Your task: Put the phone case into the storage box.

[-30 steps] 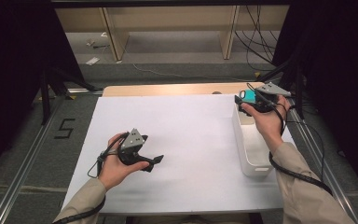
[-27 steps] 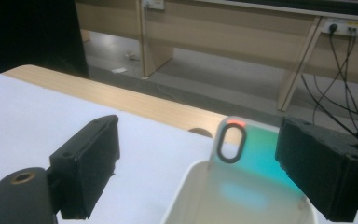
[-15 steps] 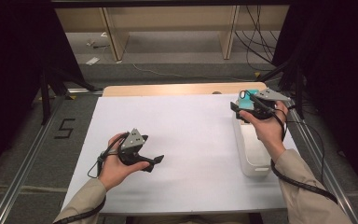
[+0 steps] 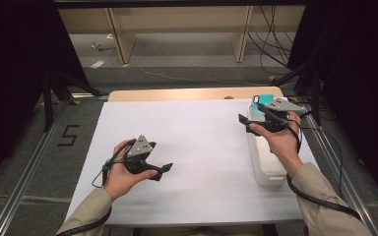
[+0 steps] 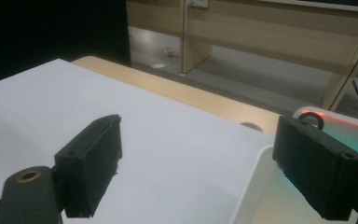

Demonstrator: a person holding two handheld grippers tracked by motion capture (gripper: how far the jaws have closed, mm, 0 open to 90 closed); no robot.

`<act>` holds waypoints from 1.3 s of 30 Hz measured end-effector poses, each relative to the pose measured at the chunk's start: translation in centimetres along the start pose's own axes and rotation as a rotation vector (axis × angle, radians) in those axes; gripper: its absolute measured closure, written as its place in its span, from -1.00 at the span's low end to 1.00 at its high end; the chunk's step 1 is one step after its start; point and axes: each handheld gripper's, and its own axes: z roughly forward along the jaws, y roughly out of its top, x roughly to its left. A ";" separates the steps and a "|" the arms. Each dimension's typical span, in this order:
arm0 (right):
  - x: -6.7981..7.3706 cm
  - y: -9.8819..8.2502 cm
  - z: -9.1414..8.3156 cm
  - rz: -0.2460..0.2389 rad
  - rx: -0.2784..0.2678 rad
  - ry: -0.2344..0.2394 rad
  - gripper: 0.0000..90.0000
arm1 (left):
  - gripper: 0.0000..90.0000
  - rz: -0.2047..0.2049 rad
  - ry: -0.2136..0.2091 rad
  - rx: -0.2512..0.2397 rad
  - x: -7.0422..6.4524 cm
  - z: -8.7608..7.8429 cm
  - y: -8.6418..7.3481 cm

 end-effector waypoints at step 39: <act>1.7 -1.6 -2.6 -0.050 0.026 0.099 -0.61 | -0.87 -0.002 0.005 -0.004 0.1 -0.1 0.0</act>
